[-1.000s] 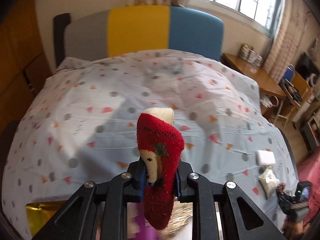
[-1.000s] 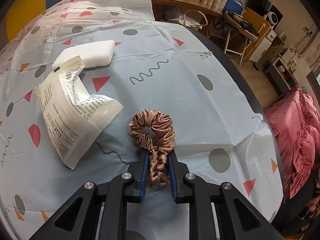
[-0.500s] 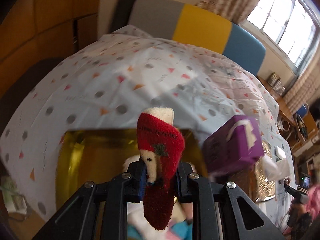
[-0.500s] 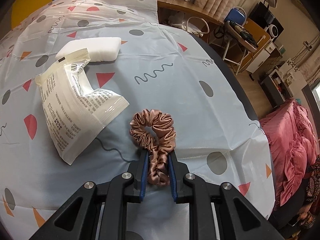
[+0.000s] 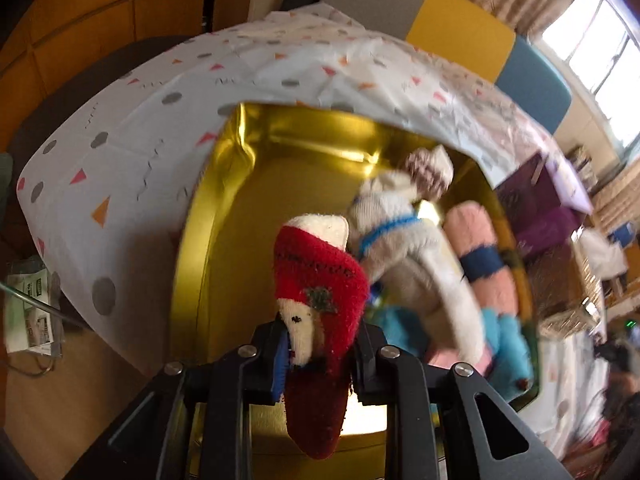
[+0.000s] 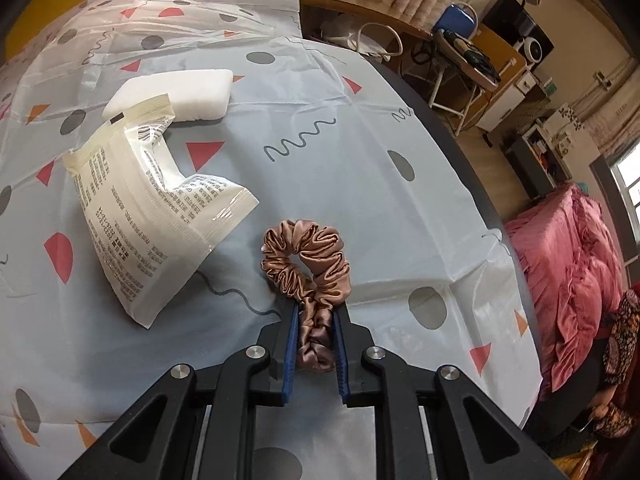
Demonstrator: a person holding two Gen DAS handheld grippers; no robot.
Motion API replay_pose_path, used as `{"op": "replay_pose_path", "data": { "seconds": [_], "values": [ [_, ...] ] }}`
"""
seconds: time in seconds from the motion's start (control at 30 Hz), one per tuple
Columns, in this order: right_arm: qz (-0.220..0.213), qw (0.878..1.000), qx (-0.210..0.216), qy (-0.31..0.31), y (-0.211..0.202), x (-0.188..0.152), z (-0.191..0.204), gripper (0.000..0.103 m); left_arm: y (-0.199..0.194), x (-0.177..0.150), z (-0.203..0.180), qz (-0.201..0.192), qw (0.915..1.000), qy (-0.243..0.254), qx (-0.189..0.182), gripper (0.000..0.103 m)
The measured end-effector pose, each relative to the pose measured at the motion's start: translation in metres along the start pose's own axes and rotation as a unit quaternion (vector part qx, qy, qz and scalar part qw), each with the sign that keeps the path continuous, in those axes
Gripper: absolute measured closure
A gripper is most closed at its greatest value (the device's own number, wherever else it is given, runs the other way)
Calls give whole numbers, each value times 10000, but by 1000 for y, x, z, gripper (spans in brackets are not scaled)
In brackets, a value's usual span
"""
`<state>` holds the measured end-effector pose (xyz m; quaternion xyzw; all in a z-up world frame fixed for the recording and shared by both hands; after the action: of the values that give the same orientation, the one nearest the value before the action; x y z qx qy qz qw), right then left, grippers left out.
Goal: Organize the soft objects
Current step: 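Carry the red sock into the gold tray and open the left gripper, then carry the brown scrunchie into the gold tray and open the right gripper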
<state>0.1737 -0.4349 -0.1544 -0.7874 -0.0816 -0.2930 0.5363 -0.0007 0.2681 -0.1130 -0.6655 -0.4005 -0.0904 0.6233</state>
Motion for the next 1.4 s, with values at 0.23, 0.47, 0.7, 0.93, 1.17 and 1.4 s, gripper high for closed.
{"op": "replay_pose_path", "data": {
  "seconds": [0.23,0.47,0.7,0.93,1.17,1.4],
  "values": [
    [5,9985,208,505,-13,-16,-11,88,6,-19,-7,114,9998,-148,-5,50],
    [-164,9986,5,499,-20,-20,-5,88,-27,-13,-14,-722,9947,366,631,44],
    [-521,9927,-28,1088,-34,-14,-26,88,-64,2,-30,-1428,9854,673,632,36],
    [-823,9827,588,1549,-50,-1,-34,88,-71,6,-47,-1645,9801,973,529,35],
    [-1539,9698,1446,1217,-129,24,-2,88,-66,4,-52,-1588,9802,1048,549,35],
    [-2499,9306,2668,-176,-245,41,98,88,-64,0,-49,-1585,9803,1019,587,35]
  ]
}}
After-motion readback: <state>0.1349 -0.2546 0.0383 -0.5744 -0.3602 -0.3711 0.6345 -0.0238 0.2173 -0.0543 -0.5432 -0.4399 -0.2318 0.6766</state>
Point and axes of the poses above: each gripper's, at about its wrist camera, not at the fingertips, and y roughly the way its jaws point, z to its left, x to its top, the point moved 3 cm from there along y, roughly the way its jaws point, and after that the axes turned 11 degrees about -z, right-handed, at the moved point
